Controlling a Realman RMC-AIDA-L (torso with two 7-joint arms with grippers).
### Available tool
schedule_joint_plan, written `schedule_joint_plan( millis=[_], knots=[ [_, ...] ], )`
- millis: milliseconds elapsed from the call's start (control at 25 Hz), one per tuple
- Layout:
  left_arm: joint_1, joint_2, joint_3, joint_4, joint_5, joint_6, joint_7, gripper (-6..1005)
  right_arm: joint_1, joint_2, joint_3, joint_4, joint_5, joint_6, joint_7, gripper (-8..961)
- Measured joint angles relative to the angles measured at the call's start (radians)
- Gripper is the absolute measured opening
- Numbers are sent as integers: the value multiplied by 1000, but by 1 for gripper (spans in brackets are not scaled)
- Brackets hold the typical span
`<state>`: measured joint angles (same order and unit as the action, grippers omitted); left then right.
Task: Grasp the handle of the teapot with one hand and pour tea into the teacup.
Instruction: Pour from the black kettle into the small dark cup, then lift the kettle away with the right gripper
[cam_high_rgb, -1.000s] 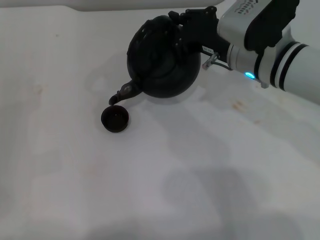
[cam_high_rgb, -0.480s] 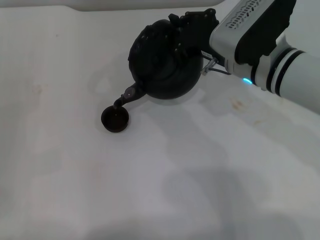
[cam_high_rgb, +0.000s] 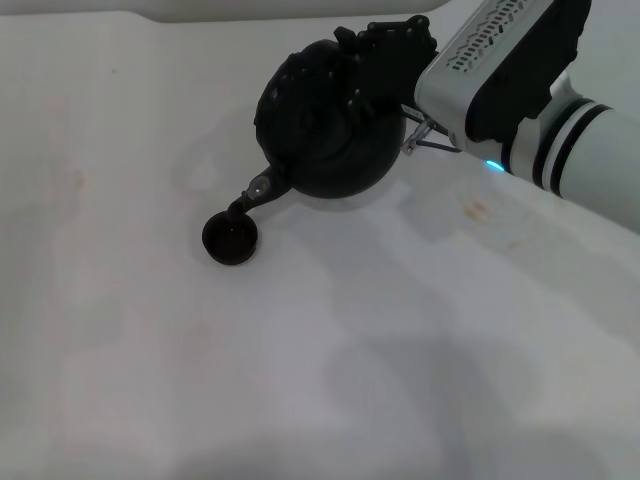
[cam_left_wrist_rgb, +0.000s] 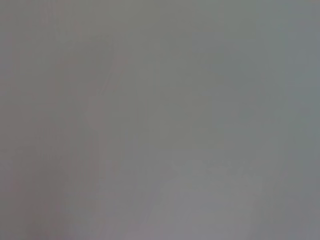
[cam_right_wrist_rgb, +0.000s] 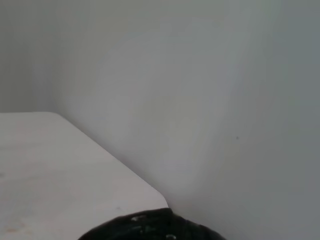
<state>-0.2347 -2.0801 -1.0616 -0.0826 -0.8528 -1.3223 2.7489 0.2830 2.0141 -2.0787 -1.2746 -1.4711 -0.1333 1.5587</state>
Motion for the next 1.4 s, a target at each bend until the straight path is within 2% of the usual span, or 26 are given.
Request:
schedule_joint_plan(
  millis=[1400],
  knots=[
    [-14,0,0,-2,-6,9,0,834,-6,0,-44,-26,0,67,-95,184]
  ],
)
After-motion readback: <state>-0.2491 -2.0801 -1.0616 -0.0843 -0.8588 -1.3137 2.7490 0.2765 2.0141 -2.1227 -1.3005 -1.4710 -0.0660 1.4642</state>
